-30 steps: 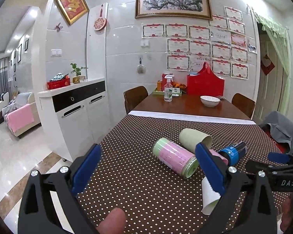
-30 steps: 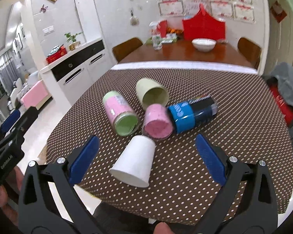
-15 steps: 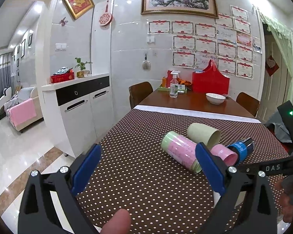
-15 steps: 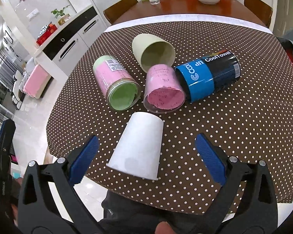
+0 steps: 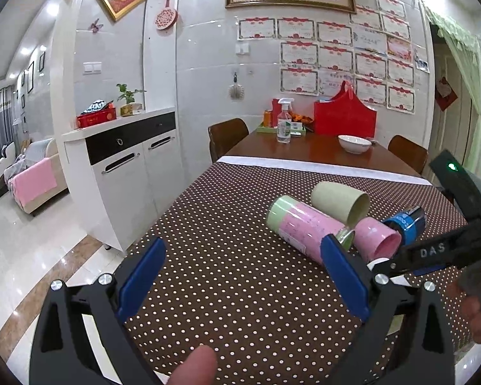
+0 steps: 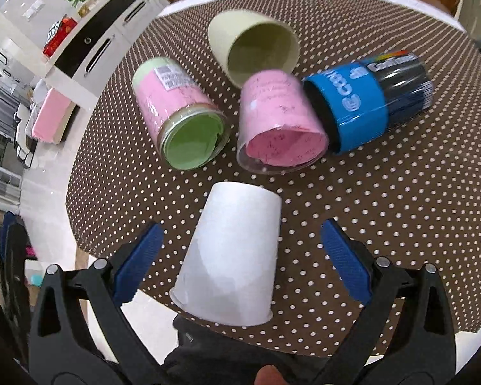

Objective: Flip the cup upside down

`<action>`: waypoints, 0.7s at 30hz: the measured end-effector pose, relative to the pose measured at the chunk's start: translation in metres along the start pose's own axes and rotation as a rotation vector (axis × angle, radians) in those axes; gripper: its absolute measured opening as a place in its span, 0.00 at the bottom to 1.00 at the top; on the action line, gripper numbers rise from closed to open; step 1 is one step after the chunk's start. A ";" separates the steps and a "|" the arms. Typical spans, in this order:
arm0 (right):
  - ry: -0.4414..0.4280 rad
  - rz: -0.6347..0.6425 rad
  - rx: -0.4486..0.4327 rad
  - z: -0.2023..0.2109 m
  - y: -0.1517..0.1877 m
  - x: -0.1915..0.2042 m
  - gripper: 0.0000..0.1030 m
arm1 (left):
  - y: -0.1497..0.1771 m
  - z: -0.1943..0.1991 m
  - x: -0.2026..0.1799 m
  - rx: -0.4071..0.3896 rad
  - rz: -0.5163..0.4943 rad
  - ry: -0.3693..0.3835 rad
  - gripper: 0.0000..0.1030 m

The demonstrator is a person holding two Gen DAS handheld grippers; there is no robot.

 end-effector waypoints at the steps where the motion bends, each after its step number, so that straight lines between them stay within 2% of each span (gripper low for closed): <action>1: -0.010 -0.004 0.020 -0.002 0.000 0.000 0.94 | 0.001 -0.001 0.000 0.002 0.000 0.004 0.93; 5: 0.032 0.015 0.059 -0.006 -0.005 -0.001 0.94 | 0.003 -0.003 -0.001 0.010 -0.002 0.007 0.93; 7: 0.025 0.007 0.082 -0.012 -0.009 0.001 0.89 | 0.004 -0.004 -0.002 0.014 -0.003 0.009 0.93; 17: 0.028 -0.011 0.148 -0.044 -0.029 0.015 0.81 | 0.005 -0.005 -0.006 0.020 -0.009 0.016 0.93; 21: 0.042 -0.004 0.187 -0.056 -0.030 0.018 0.61 | 0.007 -0.004 -0.008 0.022 -0.015 0.019 0.93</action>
Point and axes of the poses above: each gripper's, at about its wrist camera, not at the fingertips, and z roughly against the way its jaws point, x to its left, y to its underside, the point moved 4 cm from there along -z, roughly the way its jaws point, and after that the axes turned 7 degrees about -y, right-handed, at the moved point
